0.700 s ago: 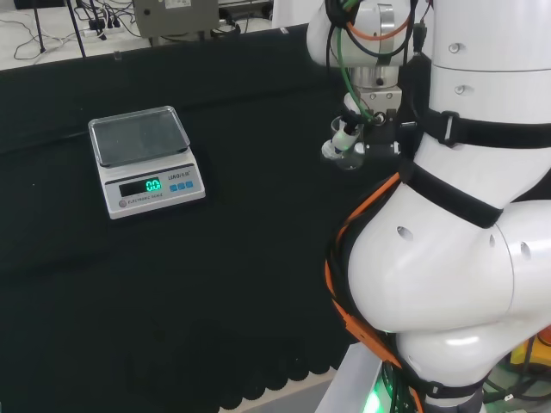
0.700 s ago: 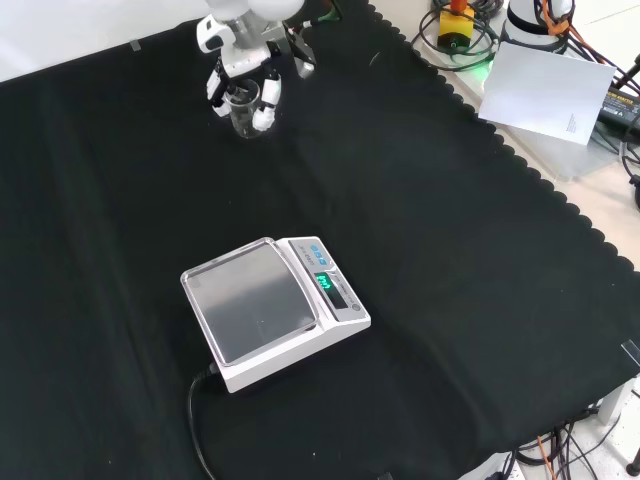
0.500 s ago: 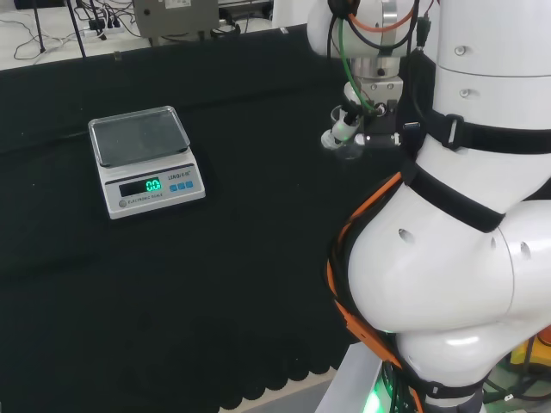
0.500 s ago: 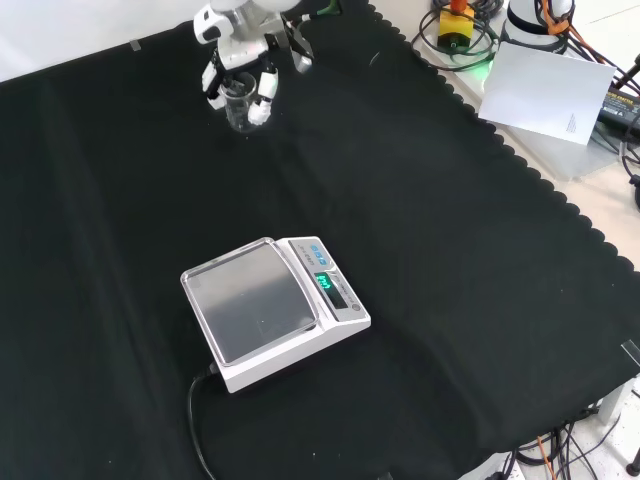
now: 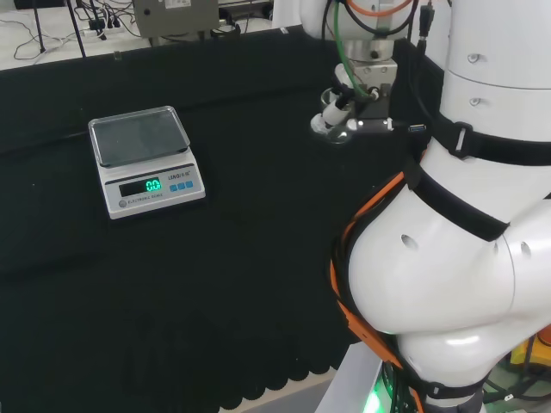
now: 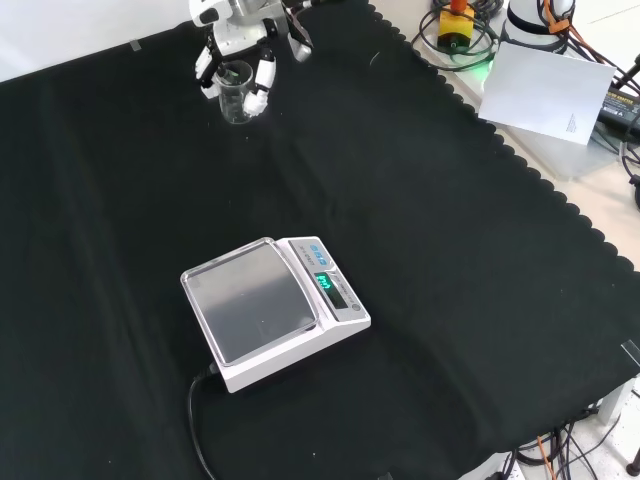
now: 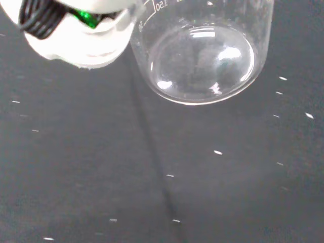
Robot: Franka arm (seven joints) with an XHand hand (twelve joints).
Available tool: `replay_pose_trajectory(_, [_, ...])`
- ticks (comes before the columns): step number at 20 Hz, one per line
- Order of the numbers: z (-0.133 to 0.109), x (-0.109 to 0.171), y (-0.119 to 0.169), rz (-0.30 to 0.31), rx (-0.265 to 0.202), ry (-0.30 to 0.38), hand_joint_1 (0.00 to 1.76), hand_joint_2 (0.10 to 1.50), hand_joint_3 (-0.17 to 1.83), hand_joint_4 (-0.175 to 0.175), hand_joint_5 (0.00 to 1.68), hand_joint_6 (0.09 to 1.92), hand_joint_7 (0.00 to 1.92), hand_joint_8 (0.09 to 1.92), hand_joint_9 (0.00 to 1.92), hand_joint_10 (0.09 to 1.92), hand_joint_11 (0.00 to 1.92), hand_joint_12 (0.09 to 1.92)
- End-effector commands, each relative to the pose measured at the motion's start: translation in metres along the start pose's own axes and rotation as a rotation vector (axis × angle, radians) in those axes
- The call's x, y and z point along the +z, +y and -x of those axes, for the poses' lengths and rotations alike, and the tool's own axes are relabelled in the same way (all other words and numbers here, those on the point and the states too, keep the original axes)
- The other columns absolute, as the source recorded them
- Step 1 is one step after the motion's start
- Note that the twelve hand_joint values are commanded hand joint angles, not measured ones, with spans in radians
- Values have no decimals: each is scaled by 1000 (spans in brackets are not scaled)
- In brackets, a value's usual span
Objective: Put the beaker on the electronic balance.
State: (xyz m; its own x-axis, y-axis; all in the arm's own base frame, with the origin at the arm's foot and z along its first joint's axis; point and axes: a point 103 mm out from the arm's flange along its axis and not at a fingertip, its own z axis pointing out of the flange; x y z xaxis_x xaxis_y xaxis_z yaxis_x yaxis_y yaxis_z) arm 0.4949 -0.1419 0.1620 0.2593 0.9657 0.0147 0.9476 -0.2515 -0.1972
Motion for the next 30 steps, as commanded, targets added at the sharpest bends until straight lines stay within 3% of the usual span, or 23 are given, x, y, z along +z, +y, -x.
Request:
replay_pose_trajectory(1, [-64,-27,2,35,-104,-9,1116,916,473,-113,922,1183,807,1370,1113,1177,1266,957])
replay_pose_trajectory(9, [-165,-63,2,101,-246,-36,1117,900,494,-109,933,1172,815,1369,1123,1172,1257,960])
replay_pose_trajectory(17, [-271,-61,-3,101,-385,-66,1119,883,520,-109,941,1167,823,1365,1134,1164,1254,964])
replay_pose_trajectory(21, [-298,-56,0,93,-424,-82,1119,878,529,-109,942,1168,826,1364,1136,1161,1253,964])
replay_pose_trajectory(25, [-308,-55,14,89,-466,-102,1118,875,536,-107,942,1171,829,1365,1139,1162,1253,964])
replay_pose_trajectory(30, [-327,-46,32,65,-474,-60,1118,873,541,-106,942,1173,830,1365,1140,1162,1253,963])
